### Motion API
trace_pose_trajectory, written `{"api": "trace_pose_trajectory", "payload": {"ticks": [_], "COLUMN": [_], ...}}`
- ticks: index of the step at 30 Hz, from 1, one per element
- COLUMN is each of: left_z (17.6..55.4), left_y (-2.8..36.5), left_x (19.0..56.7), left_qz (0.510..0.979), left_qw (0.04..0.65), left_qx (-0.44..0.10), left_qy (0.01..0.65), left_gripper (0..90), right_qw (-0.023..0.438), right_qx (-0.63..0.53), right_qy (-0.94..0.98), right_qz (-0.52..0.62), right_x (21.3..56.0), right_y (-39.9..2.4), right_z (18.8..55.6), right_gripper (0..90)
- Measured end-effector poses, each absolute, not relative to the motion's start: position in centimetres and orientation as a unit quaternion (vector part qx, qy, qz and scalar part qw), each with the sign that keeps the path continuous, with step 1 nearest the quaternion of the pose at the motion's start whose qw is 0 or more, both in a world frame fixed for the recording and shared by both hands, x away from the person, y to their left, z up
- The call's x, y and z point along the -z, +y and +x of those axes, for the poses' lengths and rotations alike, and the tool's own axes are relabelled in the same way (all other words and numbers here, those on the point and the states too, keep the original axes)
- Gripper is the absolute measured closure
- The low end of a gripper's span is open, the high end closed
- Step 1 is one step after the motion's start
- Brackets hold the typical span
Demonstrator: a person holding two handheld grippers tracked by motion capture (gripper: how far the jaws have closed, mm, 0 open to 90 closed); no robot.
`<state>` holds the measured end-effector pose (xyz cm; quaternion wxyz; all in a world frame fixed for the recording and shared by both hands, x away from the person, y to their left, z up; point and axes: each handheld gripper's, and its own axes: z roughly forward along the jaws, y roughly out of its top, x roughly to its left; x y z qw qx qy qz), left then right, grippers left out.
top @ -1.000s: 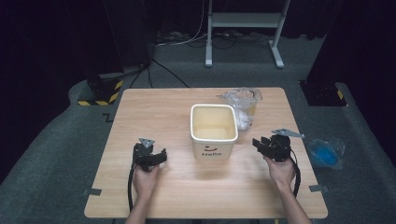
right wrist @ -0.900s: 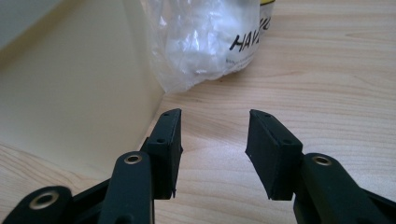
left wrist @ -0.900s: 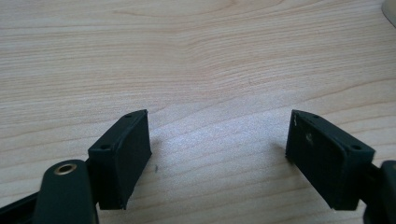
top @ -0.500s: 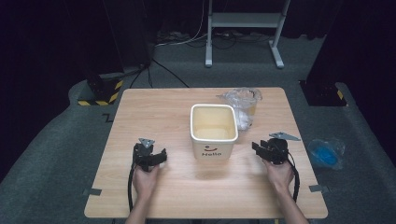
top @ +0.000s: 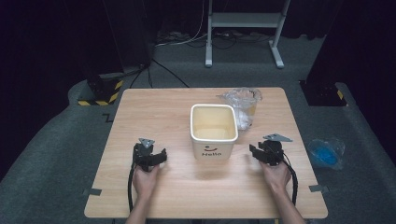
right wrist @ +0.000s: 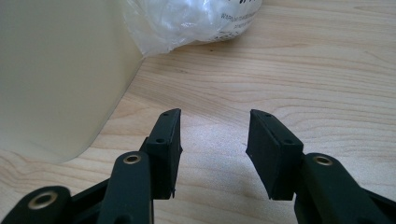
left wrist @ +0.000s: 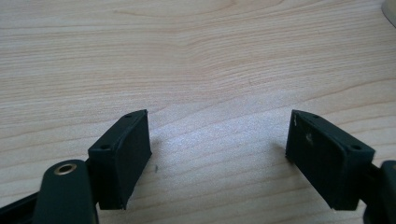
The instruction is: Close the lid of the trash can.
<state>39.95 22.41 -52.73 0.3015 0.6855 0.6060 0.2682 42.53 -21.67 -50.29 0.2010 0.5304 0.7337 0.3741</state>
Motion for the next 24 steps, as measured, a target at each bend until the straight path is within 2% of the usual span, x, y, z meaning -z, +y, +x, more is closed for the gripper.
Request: {"api": "trace_pose_trajectory", "payload": {"ticks": [16, 20, 24], "left_z": [39.9, 39.9, 39.9], "left_y": [22.4, 22.4, 22.4], "left_x": [52.7, 52.7, 52.7], "left_qz": [0.685, 0.685, 0.684], "left_qw": [0.302, 0.303, 0.303], "left_qx": [-0.268, -0.267, -0.267], "left_qy": [0.606, 0.607, 0.607], "left_gripper": [21.9, 21.9, 21.9], "right_qw": [0.224, 0.238, 0.236], "right_qx": [-0.338, -0.339, -0.339], "right_qy": [0.744, 0.753, 0.757], "right_qz": [0.531, 0.511, 0.506], "right_x": [52.0, 52.3, 52.4], "right_y": [-21.1, -20.7, -20.6], "right_z": [43.2, 43.1, 43.1], "right_gripper": [52.7, 43.7, 39.6]}}
